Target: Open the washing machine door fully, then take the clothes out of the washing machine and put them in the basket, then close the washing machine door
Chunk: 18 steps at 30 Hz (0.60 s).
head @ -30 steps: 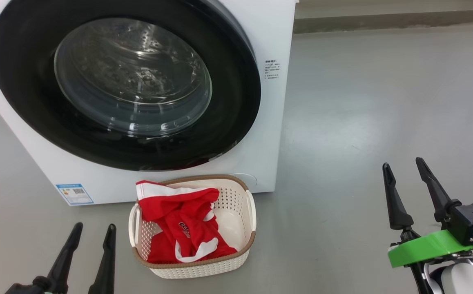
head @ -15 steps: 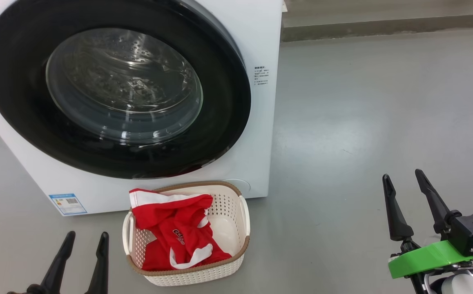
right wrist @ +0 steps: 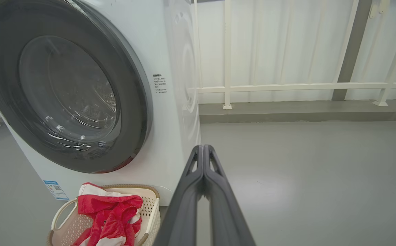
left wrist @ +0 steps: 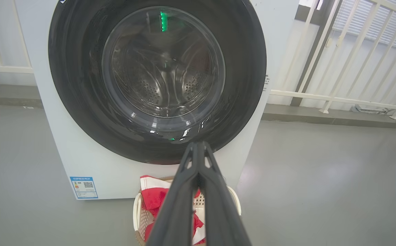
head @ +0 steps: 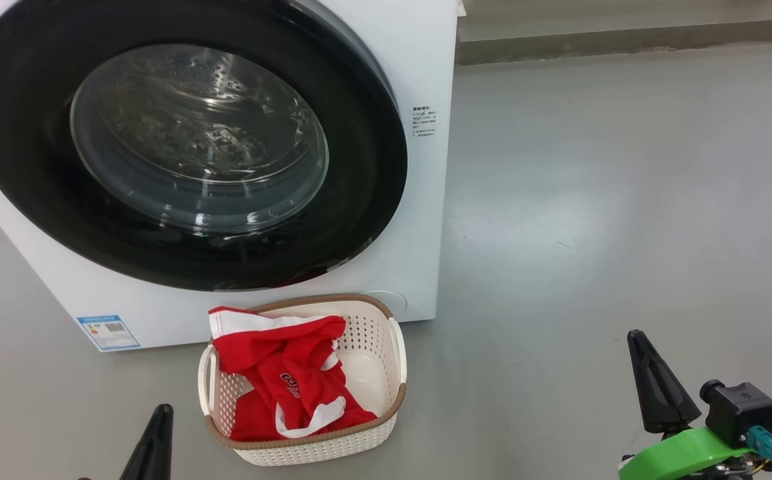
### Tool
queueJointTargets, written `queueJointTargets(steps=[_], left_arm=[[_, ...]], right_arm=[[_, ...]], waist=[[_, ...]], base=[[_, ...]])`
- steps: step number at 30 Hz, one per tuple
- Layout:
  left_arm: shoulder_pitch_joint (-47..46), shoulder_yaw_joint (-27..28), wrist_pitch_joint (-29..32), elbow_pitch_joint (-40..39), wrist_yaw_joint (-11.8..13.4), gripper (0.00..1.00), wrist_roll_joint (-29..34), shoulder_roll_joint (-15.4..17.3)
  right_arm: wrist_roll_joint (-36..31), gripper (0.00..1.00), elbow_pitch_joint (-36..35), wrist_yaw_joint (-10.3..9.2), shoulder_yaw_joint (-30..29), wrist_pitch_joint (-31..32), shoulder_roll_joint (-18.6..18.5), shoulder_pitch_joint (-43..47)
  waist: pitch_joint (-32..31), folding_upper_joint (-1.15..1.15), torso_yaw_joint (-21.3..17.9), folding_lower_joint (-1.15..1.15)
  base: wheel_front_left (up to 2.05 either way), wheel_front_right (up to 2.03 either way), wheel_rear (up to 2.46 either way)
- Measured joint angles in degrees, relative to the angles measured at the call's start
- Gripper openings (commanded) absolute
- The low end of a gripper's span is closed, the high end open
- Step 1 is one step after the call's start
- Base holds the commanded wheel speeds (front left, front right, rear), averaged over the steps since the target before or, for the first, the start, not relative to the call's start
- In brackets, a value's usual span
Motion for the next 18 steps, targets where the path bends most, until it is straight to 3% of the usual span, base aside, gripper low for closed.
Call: queueJointTargets(steps=[18], left_arm=[[-0.2, 0.3, 2.7, 1.2, 0.0, 0.0, -9.8, -0.4]], right_arm=[[10.9, 0.0, 0.0, 0.0, -0.4, 2.7, 0.0, 0.0]], waist=[[0.3, 0.0, 0.3, 0.01]], base=[[0.0, 0.0, 0.0]])
